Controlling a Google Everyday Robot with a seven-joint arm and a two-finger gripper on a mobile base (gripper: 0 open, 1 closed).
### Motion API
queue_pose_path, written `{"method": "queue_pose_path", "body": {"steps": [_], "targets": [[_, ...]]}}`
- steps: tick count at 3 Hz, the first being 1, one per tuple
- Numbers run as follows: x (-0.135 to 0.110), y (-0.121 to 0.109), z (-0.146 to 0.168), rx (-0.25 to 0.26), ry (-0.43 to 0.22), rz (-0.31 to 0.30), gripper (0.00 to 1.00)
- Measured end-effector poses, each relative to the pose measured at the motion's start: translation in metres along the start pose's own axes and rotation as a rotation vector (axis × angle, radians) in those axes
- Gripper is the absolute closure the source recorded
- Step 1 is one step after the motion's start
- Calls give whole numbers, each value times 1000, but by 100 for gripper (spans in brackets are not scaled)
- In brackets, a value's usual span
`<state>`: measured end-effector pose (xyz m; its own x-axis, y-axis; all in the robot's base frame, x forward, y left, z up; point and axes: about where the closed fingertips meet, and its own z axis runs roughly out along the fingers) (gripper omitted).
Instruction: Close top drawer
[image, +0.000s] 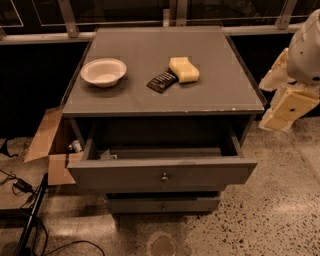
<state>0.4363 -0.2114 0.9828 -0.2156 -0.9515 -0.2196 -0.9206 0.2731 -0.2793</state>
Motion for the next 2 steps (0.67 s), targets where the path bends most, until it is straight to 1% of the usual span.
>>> {"method": "queue_pose_path", "body": {"steps": [1,2], "targets": [[-4,20,22,-5,-40,10,65],[-1,47,82,-32,-91,36,89]]}}
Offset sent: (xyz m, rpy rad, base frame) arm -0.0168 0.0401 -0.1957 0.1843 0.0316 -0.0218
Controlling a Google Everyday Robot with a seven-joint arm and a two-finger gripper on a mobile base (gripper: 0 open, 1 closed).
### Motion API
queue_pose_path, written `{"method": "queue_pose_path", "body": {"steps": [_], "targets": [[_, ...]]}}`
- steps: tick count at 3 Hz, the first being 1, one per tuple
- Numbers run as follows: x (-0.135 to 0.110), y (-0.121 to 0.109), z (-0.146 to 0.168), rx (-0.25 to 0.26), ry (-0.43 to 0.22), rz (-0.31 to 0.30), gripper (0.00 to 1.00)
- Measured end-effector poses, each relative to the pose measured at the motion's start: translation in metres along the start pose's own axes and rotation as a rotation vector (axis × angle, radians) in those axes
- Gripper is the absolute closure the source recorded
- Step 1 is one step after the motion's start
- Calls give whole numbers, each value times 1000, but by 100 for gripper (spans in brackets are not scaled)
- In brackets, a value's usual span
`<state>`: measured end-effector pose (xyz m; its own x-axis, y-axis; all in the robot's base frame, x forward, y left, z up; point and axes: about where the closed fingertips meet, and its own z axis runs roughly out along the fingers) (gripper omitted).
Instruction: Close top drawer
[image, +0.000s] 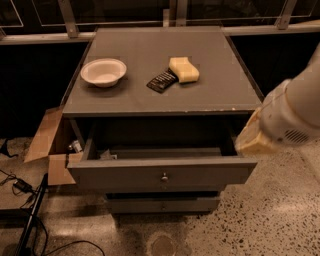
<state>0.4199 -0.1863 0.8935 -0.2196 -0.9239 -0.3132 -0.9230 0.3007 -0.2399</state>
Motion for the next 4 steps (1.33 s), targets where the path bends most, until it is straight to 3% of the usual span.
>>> {"method": "queue_pose_path", "body": {"steps": [1,3,4], "targets": [[10,18,65,-37,-54,22,100],[30,37,186,-152,-194,123,100],[30,37,186,-152,-194,123,100]]}}
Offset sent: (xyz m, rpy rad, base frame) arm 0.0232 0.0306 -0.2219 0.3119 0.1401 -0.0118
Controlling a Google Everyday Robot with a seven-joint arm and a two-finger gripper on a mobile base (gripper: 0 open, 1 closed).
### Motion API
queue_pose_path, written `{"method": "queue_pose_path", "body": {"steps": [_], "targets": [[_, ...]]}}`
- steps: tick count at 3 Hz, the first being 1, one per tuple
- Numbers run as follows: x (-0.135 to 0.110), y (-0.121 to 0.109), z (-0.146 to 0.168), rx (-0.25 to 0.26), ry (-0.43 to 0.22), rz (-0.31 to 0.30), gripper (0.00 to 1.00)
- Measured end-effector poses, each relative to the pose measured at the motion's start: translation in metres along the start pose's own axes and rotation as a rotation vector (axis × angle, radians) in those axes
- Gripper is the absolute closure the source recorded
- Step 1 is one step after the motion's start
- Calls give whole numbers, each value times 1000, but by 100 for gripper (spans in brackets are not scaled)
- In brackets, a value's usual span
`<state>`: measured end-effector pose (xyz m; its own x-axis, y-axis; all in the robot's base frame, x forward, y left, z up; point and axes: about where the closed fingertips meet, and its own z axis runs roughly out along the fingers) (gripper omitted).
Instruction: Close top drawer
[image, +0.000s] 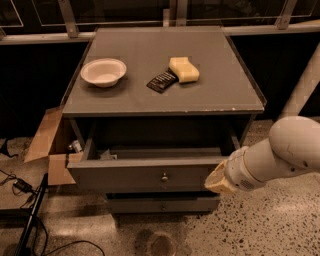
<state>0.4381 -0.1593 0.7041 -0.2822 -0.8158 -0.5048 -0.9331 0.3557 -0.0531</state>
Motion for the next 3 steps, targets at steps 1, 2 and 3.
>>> {"method": "queue_pose_path", "body": {"steps": [1,2,3], "targets": [[9,0,20,22,-4,-33,100],[17,-1,50,64,-29,-72,100],[20,-10,75,113,-68,-97,100]]}}
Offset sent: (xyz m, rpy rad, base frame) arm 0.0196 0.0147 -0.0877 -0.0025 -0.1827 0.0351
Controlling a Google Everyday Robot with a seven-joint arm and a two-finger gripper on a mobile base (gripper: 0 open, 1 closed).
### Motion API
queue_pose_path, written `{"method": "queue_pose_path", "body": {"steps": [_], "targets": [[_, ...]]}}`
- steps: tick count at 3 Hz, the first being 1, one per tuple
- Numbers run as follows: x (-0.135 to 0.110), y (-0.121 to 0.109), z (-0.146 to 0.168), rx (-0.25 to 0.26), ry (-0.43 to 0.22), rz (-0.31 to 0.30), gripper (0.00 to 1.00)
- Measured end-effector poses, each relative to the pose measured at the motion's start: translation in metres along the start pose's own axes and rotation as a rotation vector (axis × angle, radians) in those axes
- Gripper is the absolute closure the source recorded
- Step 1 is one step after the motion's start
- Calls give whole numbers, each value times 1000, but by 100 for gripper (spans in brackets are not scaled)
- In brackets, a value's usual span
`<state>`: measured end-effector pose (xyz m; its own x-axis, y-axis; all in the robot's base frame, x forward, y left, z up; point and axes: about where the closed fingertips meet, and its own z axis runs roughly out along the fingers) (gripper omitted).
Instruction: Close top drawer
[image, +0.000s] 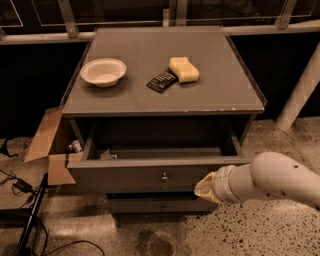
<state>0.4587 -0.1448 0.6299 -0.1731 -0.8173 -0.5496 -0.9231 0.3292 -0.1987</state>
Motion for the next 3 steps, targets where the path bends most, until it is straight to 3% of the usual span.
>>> {"method": "queue_pose_path", "body": {"steps": [3], "targets": [[-3,-32,40,181,-132,-114,100]]}}
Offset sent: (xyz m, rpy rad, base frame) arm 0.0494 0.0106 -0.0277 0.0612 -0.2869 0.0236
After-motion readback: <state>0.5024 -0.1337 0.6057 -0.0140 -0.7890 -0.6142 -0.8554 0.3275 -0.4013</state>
